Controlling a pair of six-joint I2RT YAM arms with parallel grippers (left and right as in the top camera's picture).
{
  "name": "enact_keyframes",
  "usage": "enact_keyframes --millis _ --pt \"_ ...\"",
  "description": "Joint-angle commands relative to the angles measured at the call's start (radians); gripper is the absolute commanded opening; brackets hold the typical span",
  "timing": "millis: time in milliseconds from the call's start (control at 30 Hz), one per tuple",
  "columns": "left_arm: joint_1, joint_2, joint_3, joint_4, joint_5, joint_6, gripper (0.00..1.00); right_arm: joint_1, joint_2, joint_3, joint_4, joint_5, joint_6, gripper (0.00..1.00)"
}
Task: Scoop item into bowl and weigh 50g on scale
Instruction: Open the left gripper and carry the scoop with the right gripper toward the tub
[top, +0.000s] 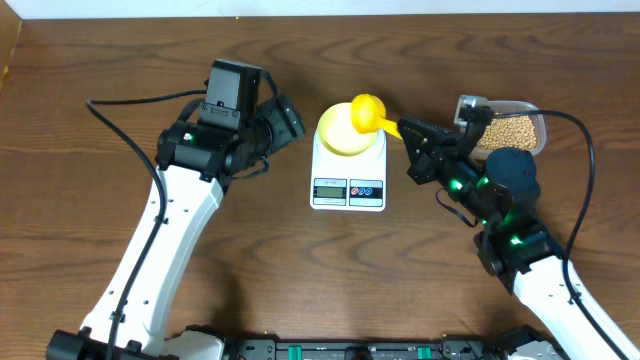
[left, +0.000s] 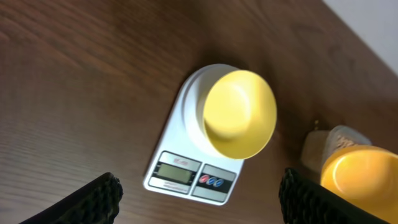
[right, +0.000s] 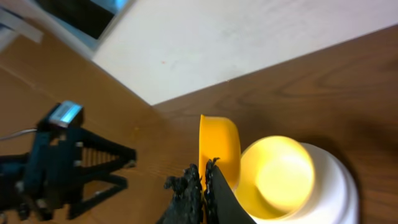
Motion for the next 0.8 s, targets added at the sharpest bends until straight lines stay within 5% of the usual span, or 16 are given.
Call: enact_keyframes --millis 0,433,767 --pt "0.002 -0.007 -0.005 -0.016 -0.014 0.123 0.83 -0.008 -0.037 0.018 -0.063 0.108 -0.045 0.01" --pt "0.001 0.022 -0.006 -0.079 -0.019 0.209 0.83 -0.008 -0.064 0.018 -0.128 0.173 -0.072 0.01" --pt "-0.045 0.039 -0.006 -0.127 -0.198 0.255 0.83 -0.008 -0.095 0.018 -0.186 0.229 -0.086 0.01"
